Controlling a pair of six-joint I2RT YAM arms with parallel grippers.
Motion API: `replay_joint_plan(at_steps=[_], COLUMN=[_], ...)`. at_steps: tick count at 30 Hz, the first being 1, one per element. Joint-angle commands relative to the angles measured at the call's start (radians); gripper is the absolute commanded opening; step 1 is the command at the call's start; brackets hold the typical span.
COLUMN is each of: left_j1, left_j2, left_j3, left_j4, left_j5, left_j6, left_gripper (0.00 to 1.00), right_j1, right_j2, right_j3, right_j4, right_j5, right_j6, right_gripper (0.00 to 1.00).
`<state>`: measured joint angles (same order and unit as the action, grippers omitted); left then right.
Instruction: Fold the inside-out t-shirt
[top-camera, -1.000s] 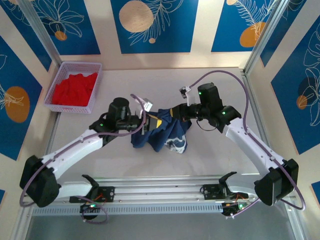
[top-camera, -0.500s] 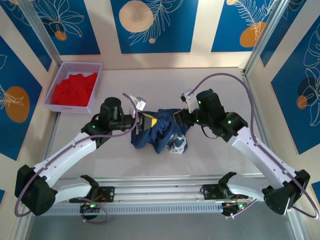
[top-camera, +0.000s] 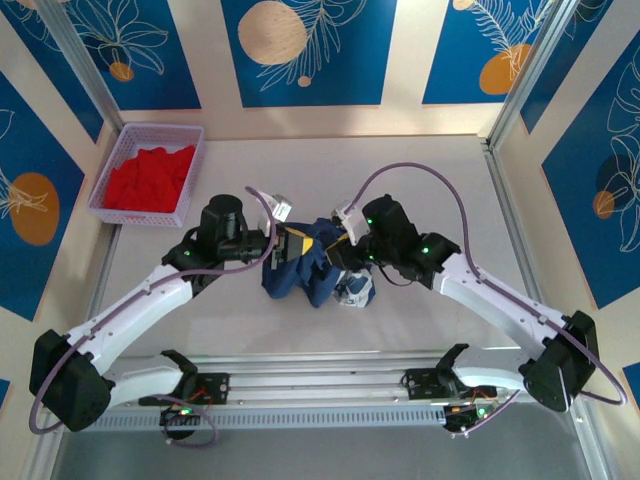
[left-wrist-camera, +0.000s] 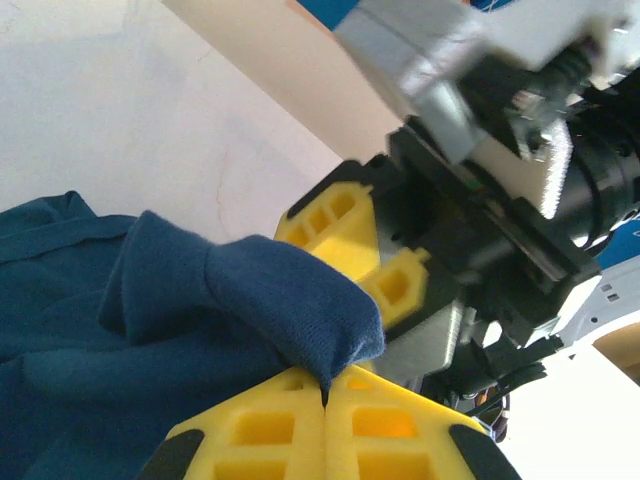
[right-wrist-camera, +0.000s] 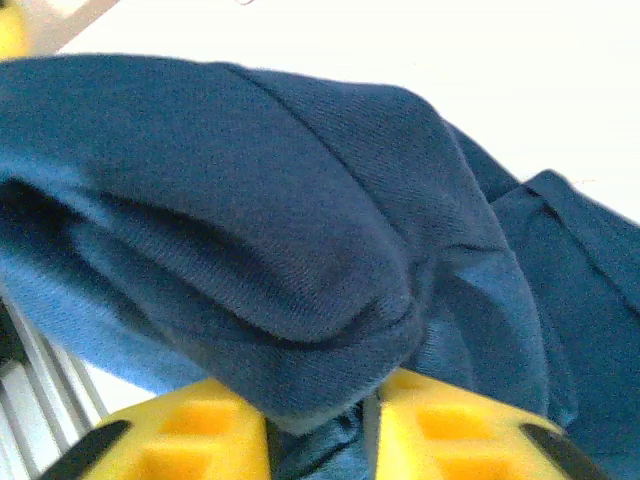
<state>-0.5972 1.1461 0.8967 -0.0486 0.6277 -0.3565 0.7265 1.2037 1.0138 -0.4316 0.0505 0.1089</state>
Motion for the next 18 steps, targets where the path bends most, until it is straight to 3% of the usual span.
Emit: replay_joint_plan(at_steps=[1,3,7,11,13,18], left_j1=[0.015,0.023,0.037,0.042,0.042,0.035], left_j2=[-0.037,-0.048,-0.061,-0.05,-0.028,0.02], left_j3=[0.029,0.027,0.029,0.055,0.077,0.124], left_j4=[-0.028,-0.042,-0.096,-0.176,-0.215,-0.289], left_j5=[-0.042,-0.081,-0.2,-0.445,-0.515,-0.558], left_j6=[0.027,0.032,0.061,0.069,0.083,0.095], left_gripper=[0.0,0.0,0.0,0.0,0.0,0.2], right_j1=[-0.002,-0.012,-0.057,-0.11,-0.129,-0.164], right_j2=[-0.007,-0.035,-0.101,-0.141,-0.142,-0.105], right_j3=[0.022,0.017,0.005,-0.008,-0.018,-0.03], right_j4=[-0.003,-0.031,-0.061,-0.042,-0.006,0.109], right_j5=[0.008,0.013,-0.094,-0.323,-0.418,-0.541], right_j6=[-0.029,-0.039,-0.046,-0.04,-0.02,0.079], right_gripper=[0.15,0.0,0.0,0.0,0.0,0.0])
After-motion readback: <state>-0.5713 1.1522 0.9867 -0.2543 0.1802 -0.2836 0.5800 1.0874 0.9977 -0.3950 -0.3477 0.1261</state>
